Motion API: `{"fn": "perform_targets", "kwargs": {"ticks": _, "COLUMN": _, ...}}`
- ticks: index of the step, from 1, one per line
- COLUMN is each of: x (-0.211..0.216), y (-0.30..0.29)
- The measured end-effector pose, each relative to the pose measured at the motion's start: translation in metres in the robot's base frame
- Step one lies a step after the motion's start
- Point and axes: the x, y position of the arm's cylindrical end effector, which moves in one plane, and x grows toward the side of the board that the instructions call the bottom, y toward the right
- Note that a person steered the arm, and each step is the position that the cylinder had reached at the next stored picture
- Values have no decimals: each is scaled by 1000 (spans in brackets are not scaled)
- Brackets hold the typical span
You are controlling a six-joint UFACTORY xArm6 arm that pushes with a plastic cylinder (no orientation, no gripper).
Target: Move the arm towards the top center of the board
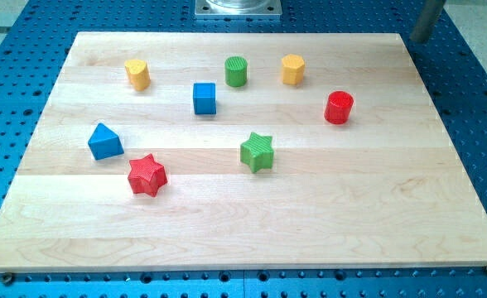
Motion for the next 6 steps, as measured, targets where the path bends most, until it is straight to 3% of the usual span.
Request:
{"fn": "perform_targets", "kwargs": {"ticks": 1, "x": -3, "y": -6}}
{"fn": "perform_targets", "kwargs": {"ticks": 2, "x": -11, "y": -113}}
{"fn": "perform_targets", "kwargs": {"ticks": 3, "x": -11, "y": -172}}
{"fn": "perform_targets", "kwargs": {"ticks": 6, "x": -7, "y": -216}}
